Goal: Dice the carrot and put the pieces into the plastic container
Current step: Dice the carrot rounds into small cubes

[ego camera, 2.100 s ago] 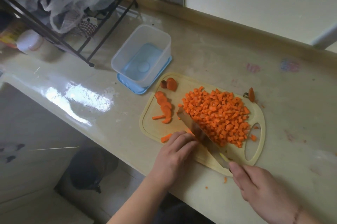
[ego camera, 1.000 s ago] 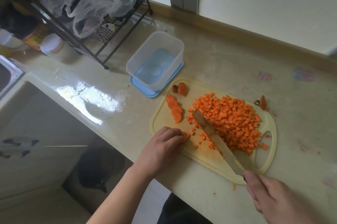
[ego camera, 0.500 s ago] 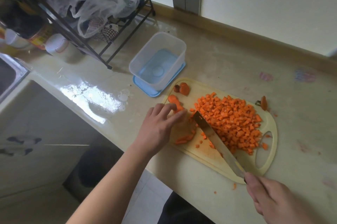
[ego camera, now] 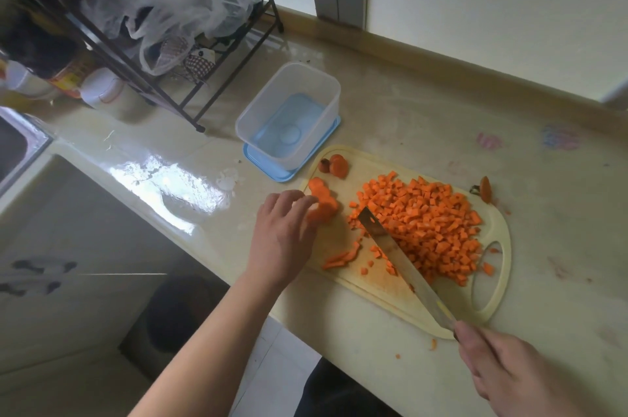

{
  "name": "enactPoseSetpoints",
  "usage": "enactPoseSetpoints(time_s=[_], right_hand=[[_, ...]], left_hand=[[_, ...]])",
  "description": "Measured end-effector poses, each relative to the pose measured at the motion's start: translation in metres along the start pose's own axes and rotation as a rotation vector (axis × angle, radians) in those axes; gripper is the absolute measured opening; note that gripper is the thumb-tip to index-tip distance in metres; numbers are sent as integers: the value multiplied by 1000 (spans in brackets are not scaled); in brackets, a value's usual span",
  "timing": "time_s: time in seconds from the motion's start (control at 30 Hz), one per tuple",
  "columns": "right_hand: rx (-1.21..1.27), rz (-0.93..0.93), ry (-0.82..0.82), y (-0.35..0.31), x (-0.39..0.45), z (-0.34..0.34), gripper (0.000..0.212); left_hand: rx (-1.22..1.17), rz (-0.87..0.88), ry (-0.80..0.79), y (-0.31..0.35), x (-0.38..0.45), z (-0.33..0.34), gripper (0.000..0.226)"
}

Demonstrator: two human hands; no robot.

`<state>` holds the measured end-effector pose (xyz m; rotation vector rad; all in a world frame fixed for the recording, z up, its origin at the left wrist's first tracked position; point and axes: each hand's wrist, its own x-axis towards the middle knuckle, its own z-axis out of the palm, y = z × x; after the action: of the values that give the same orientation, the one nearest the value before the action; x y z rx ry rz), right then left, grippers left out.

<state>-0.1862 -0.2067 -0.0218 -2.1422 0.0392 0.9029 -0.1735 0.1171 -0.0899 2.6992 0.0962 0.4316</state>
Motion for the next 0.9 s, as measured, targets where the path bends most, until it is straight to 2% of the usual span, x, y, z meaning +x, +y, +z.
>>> enactPoseSetpoints(time_s=[0.07, 0.13, 0.2, 0.47, 0.6, 0.7, 0.9], right_hand=[[2, -2, -3, -2, 0, 1, 77], [-3, 1, -1, -2, -1, 2, 62], [-23, 0, 2, -3, -1, 2, 56], [-9, 1, 19, 2, 0, 5, 70], [-5, -10, 22, 0, -1, 8, 62], [-5, -19, -28, -6, -3, 9, 48], [-39, 11, -44, -19, -14, 6, 43]], left_hand=[[-59, 114, -24, 14, -14, -1, 21], [-112, 258, -131, 26, -28, -1, 24], [-99, 315, -198, 28, -39, 3, 27], [-44, 352, -243, 26, -39, 7, 32], [-35, 363, -268, 25, -34, 5, 29], [-10, 374, -303, 28, -29, 4, 32], [11, 342, -303, 22, -23, -1, 14]])
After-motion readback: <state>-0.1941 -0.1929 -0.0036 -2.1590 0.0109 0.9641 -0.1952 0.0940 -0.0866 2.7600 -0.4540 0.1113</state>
